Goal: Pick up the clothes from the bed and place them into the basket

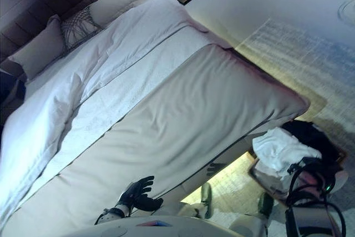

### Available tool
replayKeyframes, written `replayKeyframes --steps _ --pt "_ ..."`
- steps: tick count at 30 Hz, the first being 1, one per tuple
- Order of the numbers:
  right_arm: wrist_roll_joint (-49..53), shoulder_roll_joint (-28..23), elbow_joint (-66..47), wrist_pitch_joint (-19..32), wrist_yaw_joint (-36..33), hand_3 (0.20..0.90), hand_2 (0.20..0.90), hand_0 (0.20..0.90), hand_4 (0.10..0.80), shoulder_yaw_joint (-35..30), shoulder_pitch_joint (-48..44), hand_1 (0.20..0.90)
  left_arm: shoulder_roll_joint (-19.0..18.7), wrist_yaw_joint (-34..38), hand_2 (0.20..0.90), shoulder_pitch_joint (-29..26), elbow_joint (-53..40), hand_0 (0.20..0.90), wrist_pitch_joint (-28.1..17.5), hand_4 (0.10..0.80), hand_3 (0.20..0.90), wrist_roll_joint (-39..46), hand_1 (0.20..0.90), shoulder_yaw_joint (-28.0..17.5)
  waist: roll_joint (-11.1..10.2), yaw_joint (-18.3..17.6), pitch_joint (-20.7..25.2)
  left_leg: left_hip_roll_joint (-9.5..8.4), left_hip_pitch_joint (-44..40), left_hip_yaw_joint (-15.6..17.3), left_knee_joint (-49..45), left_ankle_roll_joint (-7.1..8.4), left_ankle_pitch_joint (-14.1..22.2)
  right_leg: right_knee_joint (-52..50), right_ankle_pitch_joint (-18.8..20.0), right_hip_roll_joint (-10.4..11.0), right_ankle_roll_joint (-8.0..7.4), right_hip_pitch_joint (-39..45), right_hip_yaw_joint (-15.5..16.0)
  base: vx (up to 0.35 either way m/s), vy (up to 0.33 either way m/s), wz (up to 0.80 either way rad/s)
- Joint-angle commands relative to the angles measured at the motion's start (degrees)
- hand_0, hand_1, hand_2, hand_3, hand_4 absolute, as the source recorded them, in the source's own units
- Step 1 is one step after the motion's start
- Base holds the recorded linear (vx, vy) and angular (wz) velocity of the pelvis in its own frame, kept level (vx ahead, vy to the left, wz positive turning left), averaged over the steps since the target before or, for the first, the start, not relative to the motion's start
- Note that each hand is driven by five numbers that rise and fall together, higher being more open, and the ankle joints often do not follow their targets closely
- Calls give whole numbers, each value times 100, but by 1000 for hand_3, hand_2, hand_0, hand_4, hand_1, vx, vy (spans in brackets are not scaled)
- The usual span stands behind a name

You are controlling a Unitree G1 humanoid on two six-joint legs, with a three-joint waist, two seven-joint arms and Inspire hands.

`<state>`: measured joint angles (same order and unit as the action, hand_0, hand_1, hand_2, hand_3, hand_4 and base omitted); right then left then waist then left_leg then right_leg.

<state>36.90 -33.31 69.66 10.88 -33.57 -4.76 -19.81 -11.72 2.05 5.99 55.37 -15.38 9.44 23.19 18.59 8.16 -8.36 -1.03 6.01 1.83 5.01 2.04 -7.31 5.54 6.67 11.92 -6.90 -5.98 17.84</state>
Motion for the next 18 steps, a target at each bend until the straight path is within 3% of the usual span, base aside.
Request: replayKeyframes --steps 1,2,7,13,14,15,16,18 --pt "-144 -400 150 121 -42 200 300 300 100 31 -923 300 -285 207 900 -546 -105 900 -453 800 900 282 900 184 -296 91 -703 -210 363 -400 -256 74 177 -896 -296 276 84 -335 -11 -198 -4 1" --pt "-115 -581 131 89 -3 200 300 300 100 122 -1252 300 -294 266 900 -612 -178 900 -544 800 900 384 900 213 -220 79 -1016 -288 784 -407 -721 76 225 -1232 -341 296 166 -741 8 -191 -4 -1" --pt "-94 -731 57 -85 23 200 300 300 100 351 -1876 300 -507 264 900 -686 -489 900 -485 800 900 435 900 105 -259 84 -1467 -454 1792 -296 -2083 -19 589 -2408 -683 345 351 -1789 -128 -147 -47 -5" --pt "-83 -730 -53 -239 -97 214 312 312 114 408 -2165 312 -864 145 900 -761 -796 900 -313 800 900 563 900 -95 -360 141 -1635 -445 2490 -229 -3067 -155 922 -3458 -1029 407 500 -2482 -290 -16 -54 -4" --pt "-112 -775 -11 -337 -113 436 502 502 336 409 -2257 502 -889 128 900 -742 -819 900 -352 800 900 630 900 -99 -332 130 -1653 -447 2552 -203 -3168 -168 954 -3595 -1075 404 511 -2584 -354 82 0 -3" --pt "-126 -782 3 -360 -134 494 552 552 394 417 -2277 552 -887 124 900 -732 -824 900 -358 800 900 636 900 -104 -335 135 -1629 -448 2515 -232 -3235 -148 1130 -3688 -1252 382 449 -2574 -440 73 32 -6" --pt "-151 -834 70 -412 -110 900 900 900 800 440 -2341 900 -881 121 900 -712 -847 900 -376 800 900 666 900 -103 -304 139 -1639 -441 2567 -223 -3299 -158 1138 -3809 -1296 389 466 -2648 -476 78 39 0" --pt "-228 -868 139 -533 -107 900 900 900 800 448 -2405 900 -865 105 900 -599 -879 900 -475 800 900 752 900 -142 -248 134 -1665 -443 2690 -162 -3448 -175 1003 -3983 -1250 374 608 -2769 -486 -48 107 -9"
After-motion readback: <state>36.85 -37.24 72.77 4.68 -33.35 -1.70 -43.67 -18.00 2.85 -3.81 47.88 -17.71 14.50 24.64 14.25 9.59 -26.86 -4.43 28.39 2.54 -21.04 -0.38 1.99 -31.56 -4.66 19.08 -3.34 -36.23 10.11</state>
